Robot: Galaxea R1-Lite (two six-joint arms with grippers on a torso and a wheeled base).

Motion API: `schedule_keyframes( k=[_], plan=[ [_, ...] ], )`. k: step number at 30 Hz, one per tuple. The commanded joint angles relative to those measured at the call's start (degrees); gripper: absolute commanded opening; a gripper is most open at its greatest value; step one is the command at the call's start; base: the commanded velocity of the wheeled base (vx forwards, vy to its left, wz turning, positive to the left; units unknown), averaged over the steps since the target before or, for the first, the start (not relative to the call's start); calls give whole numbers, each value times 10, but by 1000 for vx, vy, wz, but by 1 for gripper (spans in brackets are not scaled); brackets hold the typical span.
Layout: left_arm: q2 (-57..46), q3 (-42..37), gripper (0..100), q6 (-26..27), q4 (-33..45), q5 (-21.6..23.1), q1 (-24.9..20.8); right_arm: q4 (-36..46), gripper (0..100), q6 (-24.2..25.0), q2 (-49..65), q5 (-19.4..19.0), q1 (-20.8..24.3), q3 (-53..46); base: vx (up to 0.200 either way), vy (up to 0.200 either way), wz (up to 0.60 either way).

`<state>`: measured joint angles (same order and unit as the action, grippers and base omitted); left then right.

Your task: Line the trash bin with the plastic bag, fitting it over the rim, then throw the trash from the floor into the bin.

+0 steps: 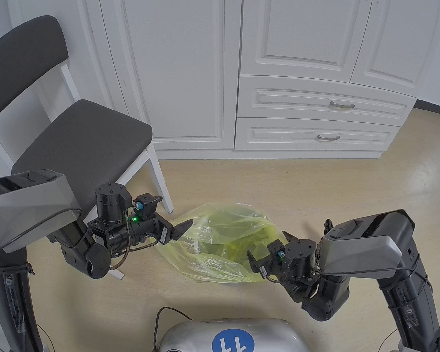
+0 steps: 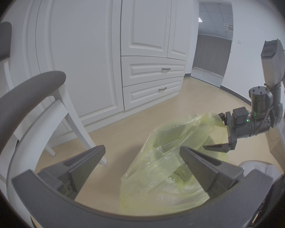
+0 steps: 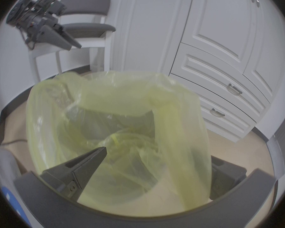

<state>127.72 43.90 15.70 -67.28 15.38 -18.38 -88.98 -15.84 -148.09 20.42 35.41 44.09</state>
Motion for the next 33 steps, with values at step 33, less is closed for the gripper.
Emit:
schedule_keyframes(
  k=[33],
  plan=[
    [24, 1, 100, -4, -20, -9, -36, -10, 100, 90, -54, 66, -31, 264, 0, 0, 0]
  ],
)
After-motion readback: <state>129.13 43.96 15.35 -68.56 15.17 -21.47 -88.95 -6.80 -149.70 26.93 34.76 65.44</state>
